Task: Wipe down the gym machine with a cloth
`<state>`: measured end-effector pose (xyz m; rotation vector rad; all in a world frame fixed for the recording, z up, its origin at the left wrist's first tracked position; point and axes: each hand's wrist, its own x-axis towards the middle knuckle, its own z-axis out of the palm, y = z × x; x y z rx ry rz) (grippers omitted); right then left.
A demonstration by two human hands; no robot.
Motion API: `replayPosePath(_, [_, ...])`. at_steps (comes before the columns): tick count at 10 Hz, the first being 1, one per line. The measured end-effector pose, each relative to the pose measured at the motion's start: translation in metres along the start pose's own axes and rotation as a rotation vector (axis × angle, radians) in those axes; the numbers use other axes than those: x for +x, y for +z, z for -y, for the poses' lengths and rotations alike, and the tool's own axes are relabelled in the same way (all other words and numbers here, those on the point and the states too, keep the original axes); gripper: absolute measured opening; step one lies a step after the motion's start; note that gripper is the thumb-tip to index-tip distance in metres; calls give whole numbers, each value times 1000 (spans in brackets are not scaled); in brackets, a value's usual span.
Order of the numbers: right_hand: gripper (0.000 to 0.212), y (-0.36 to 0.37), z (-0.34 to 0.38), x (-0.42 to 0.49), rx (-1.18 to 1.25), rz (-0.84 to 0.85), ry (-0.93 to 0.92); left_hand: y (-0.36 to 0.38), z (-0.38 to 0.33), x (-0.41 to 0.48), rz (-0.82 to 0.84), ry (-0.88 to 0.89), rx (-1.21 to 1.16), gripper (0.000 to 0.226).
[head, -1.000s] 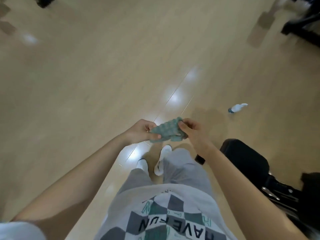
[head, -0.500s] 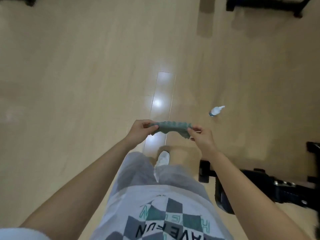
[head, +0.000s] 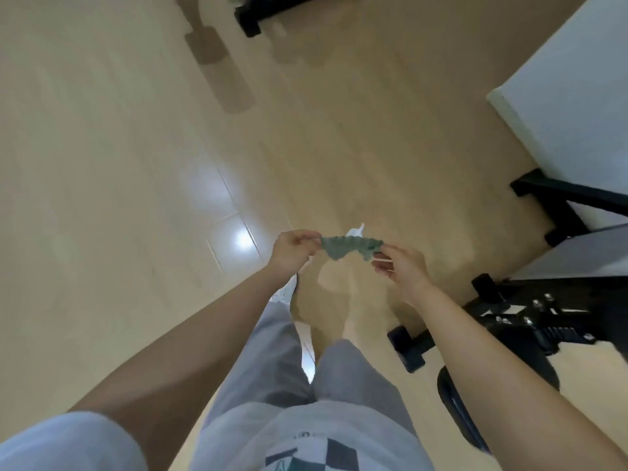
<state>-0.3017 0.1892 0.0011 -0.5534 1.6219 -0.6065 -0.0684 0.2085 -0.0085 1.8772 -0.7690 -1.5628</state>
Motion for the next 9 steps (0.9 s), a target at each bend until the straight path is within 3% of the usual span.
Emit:
replayPosePath(2, [13, -12, 30, 106, 159, -149, 91, 42, -55, 141, 222, -177, 2, 16])
replayPosePath(3, [15, -22, 33, 167, 181, -190, 123, 75, -62, 204, 266, -210, 90, 25])
replayPosePath(4, [14, -28, 29, 227, 201, -223, 137, 105, -61, 255, 300, -207, 148, 16])
replayPosePath(6, [27, -33, -35, 329, 113, -292, 47, 149, -3, 335, 351, -194, 225, 24])
replayPosePath(7, [28, -27, -87, 366, 62, -274, 89, 167, 52, 376, 352, -263, 278, 15])
replayPosePath(8, [31, -14, -147, 398, 32, -200, 174, 177, 117, 415, 325, -355, 334, 29])
replayPosePath(9, [20, -1, -195, 419, 0, -41, 341, 185, 166, 435, 412, -479, 408, 34])
